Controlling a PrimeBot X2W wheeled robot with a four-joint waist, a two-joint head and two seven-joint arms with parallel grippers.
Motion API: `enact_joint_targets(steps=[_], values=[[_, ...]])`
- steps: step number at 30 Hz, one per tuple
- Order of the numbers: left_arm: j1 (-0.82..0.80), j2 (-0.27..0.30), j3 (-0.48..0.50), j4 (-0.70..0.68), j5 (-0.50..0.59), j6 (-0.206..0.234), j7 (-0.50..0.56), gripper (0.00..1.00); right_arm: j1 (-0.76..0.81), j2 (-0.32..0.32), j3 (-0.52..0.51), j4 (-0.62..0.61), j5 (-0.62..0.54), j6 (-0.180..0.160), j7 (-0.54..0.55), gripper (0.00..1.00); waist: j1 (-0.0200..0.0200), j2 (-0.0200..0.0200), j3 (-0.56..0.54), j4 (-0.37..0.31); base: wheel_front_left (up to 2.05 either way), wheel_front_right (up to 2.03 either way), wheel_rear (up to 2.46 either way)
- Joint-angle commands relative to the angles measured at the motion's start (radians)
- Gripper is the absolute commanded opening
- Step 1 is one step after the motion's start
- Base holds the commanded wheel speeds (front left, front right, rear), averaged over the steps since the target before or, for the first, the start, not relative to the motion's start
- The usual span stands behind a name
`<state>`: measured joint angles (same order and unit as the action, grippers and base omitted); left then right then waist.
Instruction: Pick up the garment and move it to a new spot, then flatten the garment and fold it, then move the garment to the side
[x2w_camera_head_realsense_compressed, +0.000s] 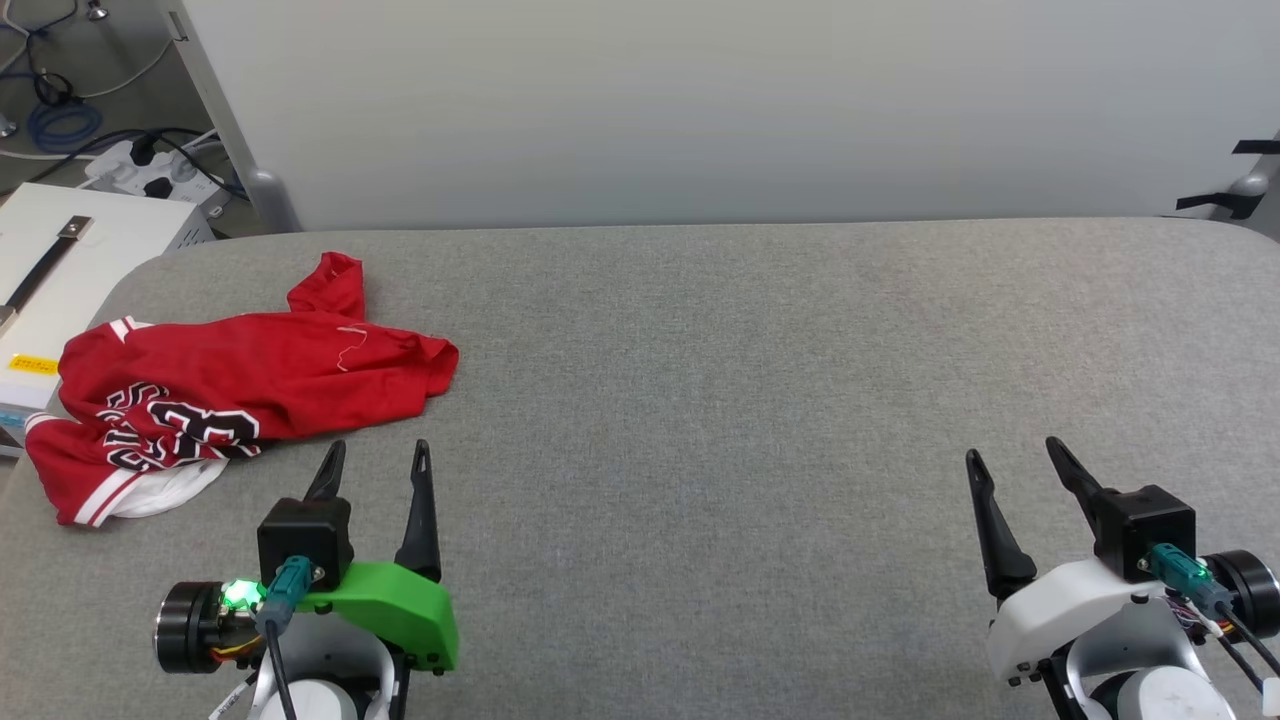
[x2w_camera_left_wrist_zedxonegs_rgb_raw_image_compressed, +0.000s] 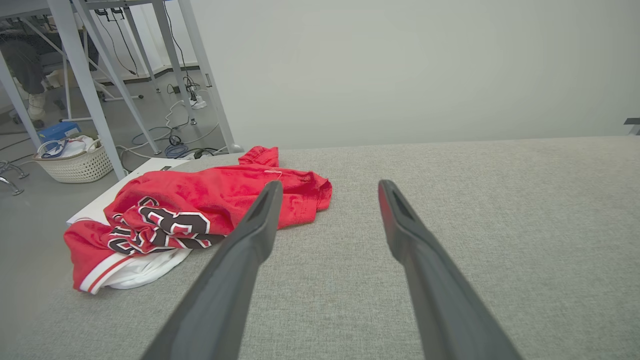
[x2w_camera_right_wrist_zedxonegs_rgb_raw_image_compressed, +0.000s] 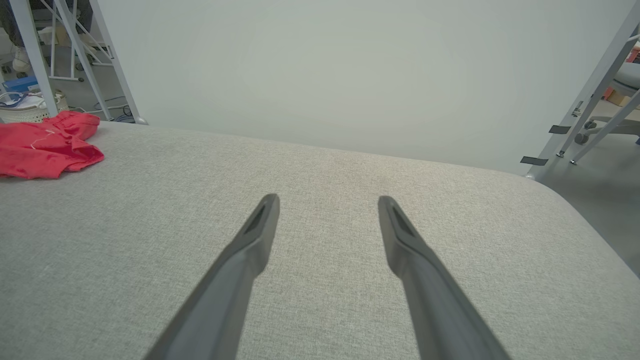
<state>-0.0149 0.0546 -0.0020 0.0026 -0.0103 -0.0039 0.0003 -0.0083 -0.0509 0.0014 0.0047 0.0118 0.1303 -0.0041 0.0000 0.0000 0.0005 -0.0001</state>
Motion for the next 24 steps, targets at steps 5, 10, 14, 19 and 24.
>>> enact_joint_targets(steps=[5, 10, 14, 19, 24], values=[[0.0, 0.0, -0.002, -0.006, -0.004, 0.015, -0.017, 1.0, 0.002, 0.0, -0.008, -0.005, 0.011, 0.0, -0.016, 1.0, 0.0, 0.0, 0.001, 0.0, 0.0, 0.0, 0.0], [0.001, 0.0, -0.004, -0.013, -0.007, 0.023, -0.027, 1.0, 0.004, 0.0, -0.012, -0.014, 0.024, 0.0, -0.026, 1.0, 0.0, 0.0, 0.001, 0.001, 0.0, 0.0, 0.0], [0.002, -0.001, -0.005, -0.016, -0.007, 0.028, -0.036, 1.0, 0.008, 0.0, -0.015, -0.022, 0.034, 0.0, -0.034, 1.0, 0.0, 0.0, 0.001, 0.001, 0.0, 0.0, 0.0], [0.005, -0.001, -0.008, -0.018, -0.008, 0.032, -0.046, 1.0, 0.012, 0.0, -0.017, -0.034, 0.046, 0.0, -0.045, 1.0, 0.0, 0.0, 0.0, 0.002, 0.0, 0.0, 0.0], [0.008, -0.001, -0.01, -0.02, -0.009, 0.034, -0.056, 1.0, 0.018, 0.0, -0.018, -0.044, 0.055, 0.0, -0.055, 1.0, 0.0, 0.0, -0.001, 0.002, 0.0, 0.0, 0.0]])
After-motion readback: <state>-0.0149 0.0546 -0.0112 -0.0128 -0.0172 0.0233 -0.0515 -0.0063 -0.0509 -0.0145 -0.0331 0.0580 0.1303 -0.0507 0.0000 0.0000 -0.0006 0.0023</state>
